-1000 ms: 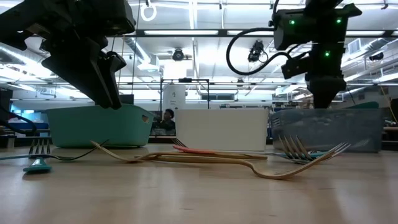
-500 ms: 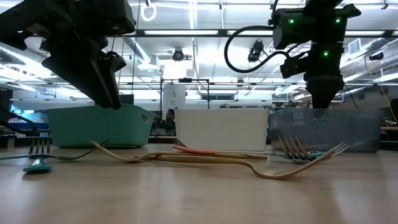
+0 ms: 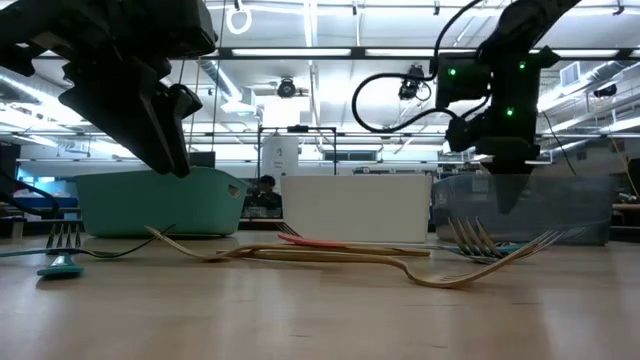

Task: Sort silverware by color (type)
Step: Put the right blue fork into the white bin

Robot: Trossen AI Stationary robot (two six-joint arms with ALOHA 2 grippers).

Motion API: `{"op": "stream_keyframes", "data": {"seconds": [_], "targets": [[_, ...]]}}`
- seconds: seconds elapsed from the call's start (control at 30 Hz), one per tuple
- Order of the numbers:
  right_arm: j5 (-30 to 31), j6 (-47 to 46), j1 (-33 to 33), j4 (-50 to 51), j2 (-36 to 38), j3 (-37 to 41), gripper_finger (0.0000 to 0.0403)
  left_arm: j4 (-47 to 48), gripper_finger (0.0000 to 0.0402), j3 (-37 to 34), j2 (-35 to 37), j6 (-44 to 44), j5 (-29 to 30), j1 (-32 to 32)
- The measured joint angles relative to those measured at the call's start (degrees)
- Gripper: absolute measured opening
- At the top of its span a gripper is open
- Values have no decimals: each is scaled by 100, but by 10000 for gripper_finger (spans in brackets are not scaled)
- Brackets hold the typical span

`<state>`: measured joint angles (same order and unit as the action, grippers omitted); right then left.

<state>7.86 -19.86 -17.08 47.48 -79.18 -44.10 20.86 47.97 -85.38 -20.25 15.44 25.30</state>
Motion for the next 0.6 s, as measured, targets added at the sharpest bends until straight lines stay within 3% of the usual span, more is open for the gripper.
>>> {"op": "stream_keyframes", "data": {"seconds": [0.3,0.6], "targets": [[-538,482,-658,-75,-48,3,93,0,137,0,0,55,-37,2],[-627,696,-708,-295,-483,54,111,14,137,-2,0,55,-38,0]]}}
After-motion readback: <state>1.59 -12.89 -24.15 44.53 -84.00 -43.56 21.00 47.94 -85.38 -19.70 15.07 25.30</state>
